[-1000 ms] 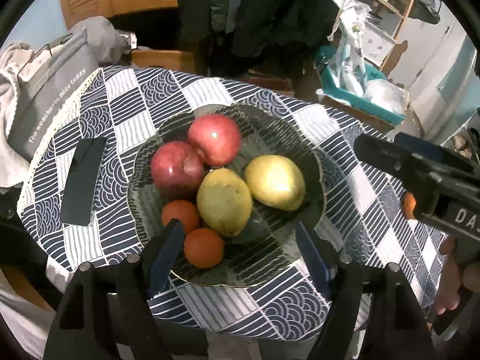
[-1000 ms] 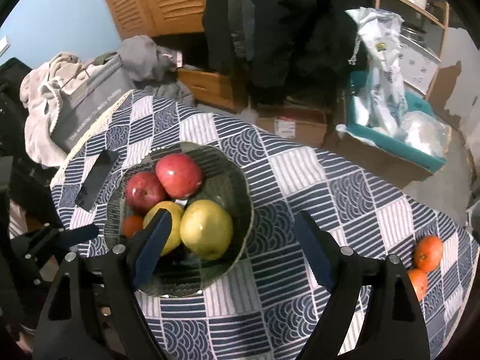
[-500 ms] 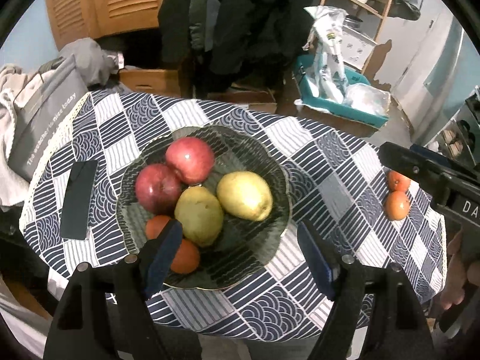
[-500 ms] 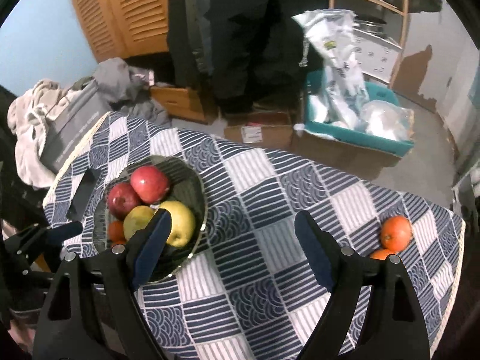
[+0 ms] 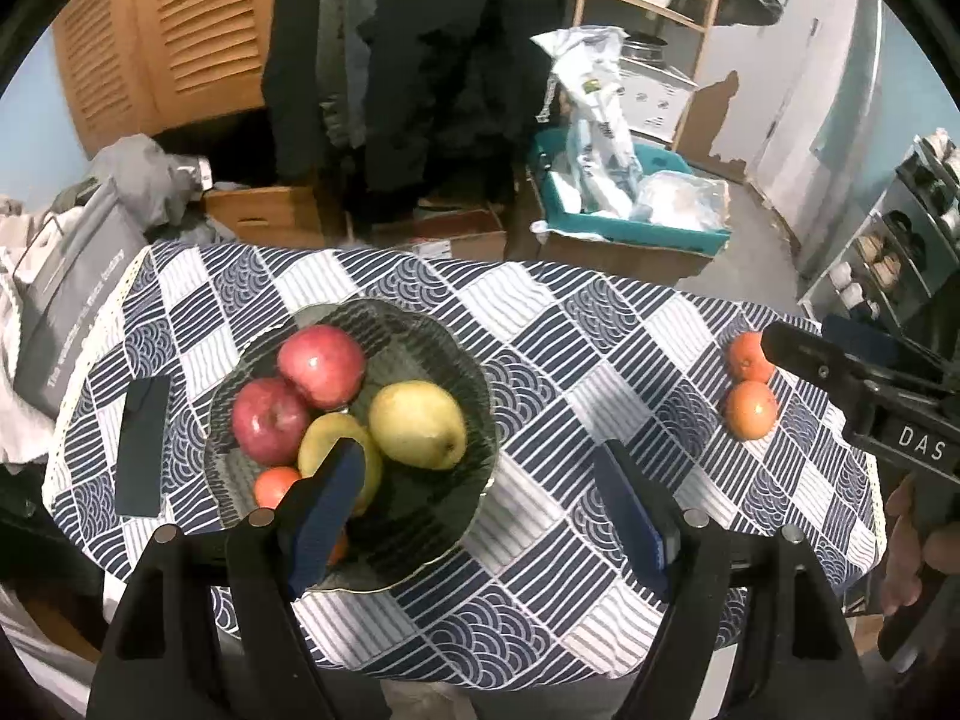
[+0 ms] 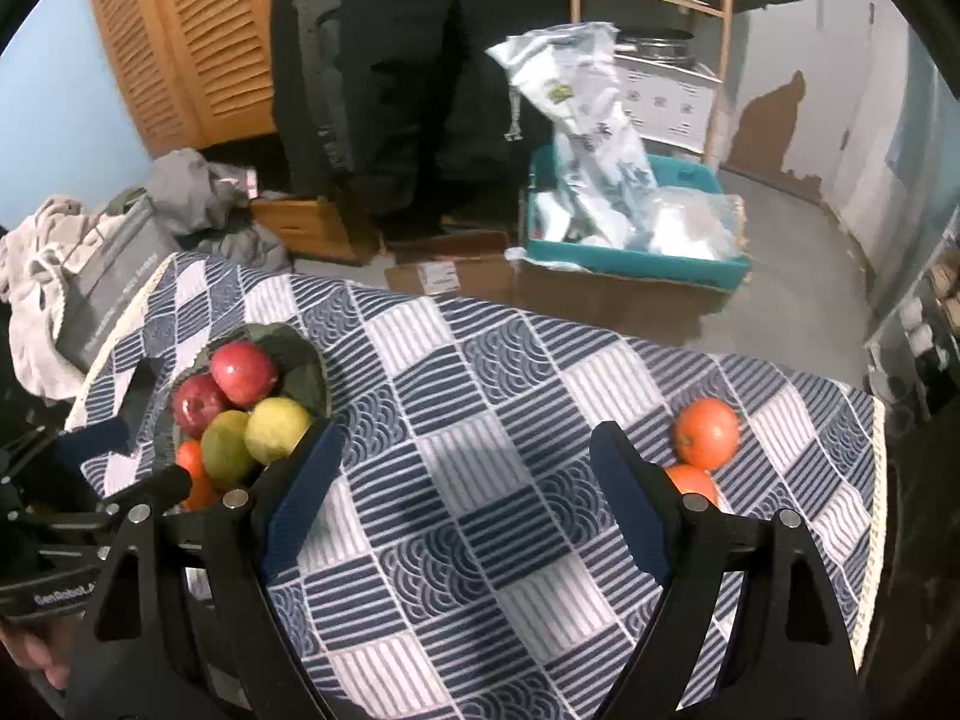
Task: Organize fruits
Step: 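Withdraw both open tools from the bowl toward the last two oranges, then grasp one orange with the right tool while the left tool grasps the other orange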
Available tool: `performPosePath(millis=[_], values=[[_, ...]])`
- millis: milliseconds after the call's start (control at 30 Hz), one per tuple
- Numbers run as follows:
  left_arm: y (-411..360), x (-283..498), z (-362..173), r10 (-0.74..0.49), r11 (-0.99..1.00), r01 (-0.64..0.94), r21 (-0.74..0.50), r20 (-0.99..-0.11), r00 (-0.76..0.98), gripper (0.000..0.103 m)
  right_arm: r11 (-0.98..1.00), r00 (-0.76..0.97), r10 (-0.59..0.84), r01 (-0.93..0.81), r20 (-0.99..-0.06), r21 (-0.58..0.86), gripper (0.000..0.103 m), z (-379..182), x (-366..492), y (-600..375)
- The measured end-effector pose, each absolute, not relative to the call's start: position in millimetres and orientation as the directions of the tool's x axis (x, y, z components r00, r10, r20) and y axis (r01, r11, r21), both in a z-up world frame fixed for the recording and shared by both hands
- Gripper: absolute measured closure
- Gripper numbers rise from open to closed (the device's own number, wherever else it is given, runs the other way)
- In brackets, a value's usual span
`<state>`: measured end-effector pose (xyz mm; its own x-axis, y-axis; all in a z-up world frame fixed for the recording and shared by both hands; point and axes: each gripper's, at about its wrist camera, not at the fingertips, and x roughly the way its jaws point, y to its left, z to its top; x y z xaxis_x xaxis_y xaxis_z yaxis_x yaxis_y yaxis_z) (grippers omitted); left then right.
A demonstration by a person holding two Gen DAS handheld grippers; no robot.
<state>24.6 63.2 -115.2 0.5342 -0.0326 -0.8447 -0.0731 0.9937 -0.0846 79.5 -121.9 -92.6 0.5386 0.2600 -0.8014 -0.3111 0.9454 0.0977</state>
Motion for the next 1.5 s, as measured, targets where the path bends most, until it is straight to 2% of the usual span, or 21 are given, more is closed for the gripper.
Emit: performPosePath(millis=[900, 1100, 1200, 1500], values=[[-42, 42, -110, -0.084, 0.994, 0.101, -0.037, -0.852, 0.517, 0.023, 0.987, 0.576, 0.140, -0.142, -0.805, 0.070, 0.015, -93, 52, -242], [-57, 48, -114, -0.072, 0.993, 0.115, -0.015, -0.856, 0.512, 0.022, 0.991, 0.564, 0.124, -0.117, -0.816, 0.070, 0.015, -101, 52, -260], [-61, 55, -120, -0.059, 0.994, 0.108, -0.005, -0.859, 0.509, 0.017, 0.991, 0.549, 0.115, -0.115, -0.828, 0.062, 0.015, -108, 57, -265], [-72, 88, -143, -0.028, 0.995, 0.099, 0.021, -0.881, 0.473, 0.017, 0.991, 0.481, 0.122, -0.107, -0.868, 0.080, 0.015, -139, 92, -278]])
